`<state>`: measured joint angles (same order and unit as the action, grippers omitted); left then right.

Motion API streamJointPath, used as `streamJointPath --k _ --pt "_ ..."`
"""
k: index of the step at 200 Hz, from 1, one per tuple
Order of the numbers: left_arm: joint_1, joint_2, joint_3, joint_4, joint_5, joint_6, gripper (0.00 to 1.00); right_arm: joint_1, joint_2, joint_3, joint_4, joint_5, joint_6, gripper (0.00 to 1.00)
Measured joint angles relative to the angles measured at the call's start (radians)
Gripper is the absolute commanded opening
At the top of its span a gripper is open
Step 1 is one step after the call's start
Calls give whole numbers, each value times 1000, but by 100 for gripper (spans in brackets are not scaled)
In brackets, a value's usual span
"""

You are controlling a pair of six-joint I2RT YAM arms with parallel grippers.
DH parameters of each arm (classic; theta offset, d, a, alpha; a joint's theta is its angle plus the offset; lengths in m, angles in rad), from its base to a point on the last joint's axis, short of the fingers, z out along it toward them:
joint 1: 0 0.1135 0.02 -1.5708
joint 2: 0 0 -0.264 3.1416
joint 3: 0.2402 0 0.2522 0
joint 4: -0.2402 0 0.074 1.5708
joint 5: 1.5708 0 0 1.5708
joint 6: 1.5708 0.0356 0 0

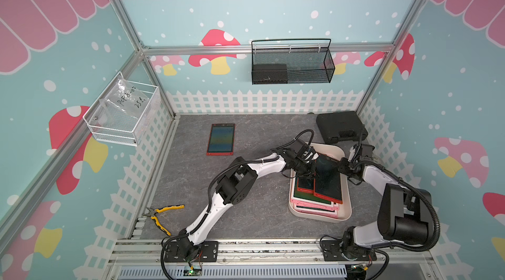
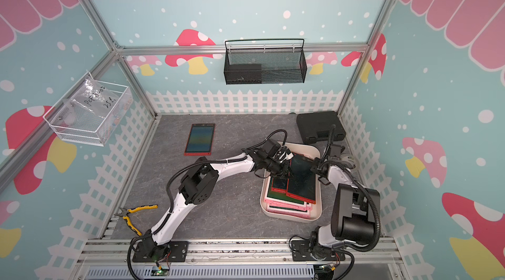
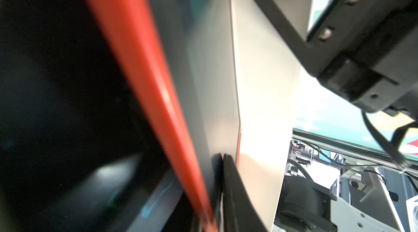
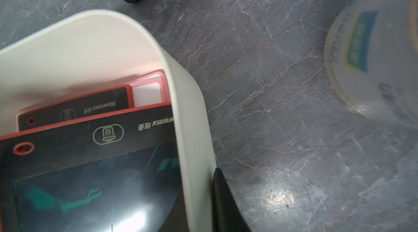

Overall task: Take out the writing tablet from the storage box
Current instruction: Pick up the writing tablet from the storage box.

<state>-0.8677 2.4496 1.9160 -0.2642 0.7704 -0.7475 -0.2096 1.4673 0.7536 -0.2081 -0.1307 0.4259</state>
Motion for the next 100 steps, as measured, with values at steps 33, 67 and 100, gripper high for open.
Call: streamJointPath --k 33,67,100 --pt "-2 -8 2 -5 -9 -1 0 1 -7 1 -2 -26 2 37" --pt "-2 -27 -6 -16 -16 3 0 -10 -54 20 -28 -55 0 52" --pt "-2 -99 -38 -32 -35 33 0 -25 -128 70 -43 -68 0 57"
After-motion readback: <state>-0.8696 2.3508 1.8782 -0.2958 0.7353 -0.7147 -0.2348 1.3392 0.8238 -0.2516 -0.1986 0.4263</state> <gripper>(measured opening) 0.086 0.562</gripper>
